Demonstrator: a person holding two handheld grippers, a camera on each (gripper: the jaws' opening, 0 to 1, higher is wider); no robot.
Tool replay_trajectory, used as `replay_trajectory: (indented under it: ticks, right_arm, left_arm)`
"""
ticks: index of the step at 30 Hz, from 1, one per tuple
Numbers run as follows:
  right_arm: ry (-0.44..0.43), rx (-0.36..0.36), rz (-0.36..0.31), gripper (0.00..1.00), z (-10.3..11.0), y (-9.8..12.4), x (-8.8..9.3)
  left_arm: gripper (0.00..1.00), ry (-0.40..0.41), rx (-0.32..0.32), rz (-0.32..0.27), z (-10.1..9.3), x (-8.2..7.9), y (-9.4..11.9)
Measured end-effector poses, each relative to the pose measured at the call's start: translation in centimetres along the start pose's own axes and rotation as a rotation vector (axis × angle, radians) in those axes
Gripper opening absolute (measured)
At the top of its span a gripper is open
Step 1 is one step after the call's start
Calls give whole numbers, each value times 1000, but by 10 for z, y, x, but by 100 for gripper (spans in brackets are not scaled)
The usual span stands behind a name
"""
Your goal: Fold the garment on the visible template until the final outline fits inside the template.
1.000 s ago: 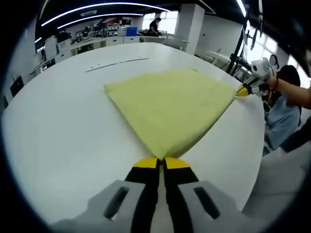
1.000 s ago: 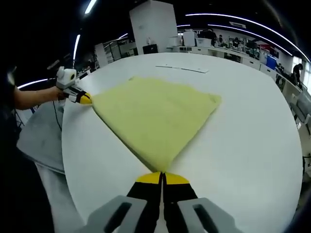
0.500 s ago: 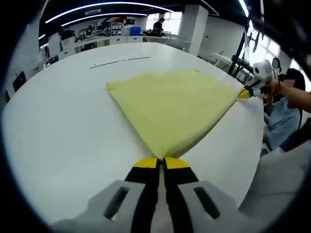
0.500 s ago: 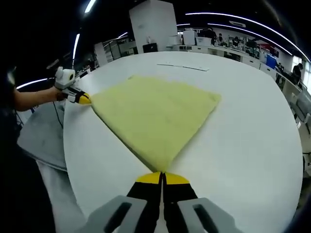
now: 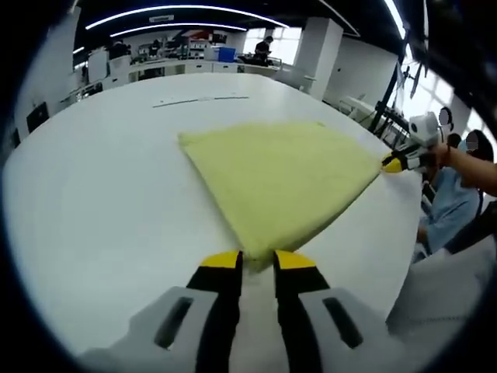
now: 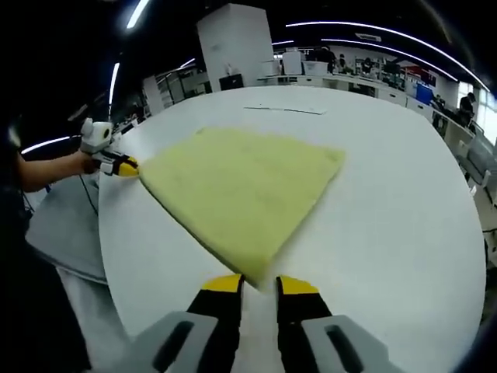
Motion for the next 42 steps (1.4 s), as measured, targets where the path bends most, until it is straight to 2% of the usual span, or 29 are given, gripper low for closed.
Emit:
replay_trajectory:
  ticks: [8,13,19,26,29,32,37,42]
  right_arm:
    - [-2,-3,-41,64,14,12,-13]
    - [11,-2,-88,74,25,29,-26]
    - [-5,-2,-134,89,37,50,-40]
    - [12,14,-166,97,49,68,-49]
    - [13,22,-183,100,53,76,-52]
    - [15,15,-188,100,59,81,-51]
    - [23,15,-190,100,62,85,-49]
    - [25,54,-198,100,64,89,-47]
  left_arm:
    - [56,12,2,-74,-9,-17,18]
    - [67,18,27,-106,-19,-24,29]
    - [82,60,57,-123,-26,-24,38]
    - [93,74,45,-147,-28,-28,53]
    - [99,79,29,-181,-30,-31,60]
    - [99,93,28,-211,-35,-32,68]
    - [99,82,6,-221,-40,-32,76]
    - [99,99,-7,-246,-43,-30,84]
Point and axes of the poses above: the point that each gripper's makers call its tool centre point, and the gripper's own axes: y roughly backward along the fingers, z roughly to its left, x roughly out of its underside, the point moved 6 cm from there along y, roughly backward along the fingers, and after that the axes turned 14 degrees about z, right-handed, at the moved point
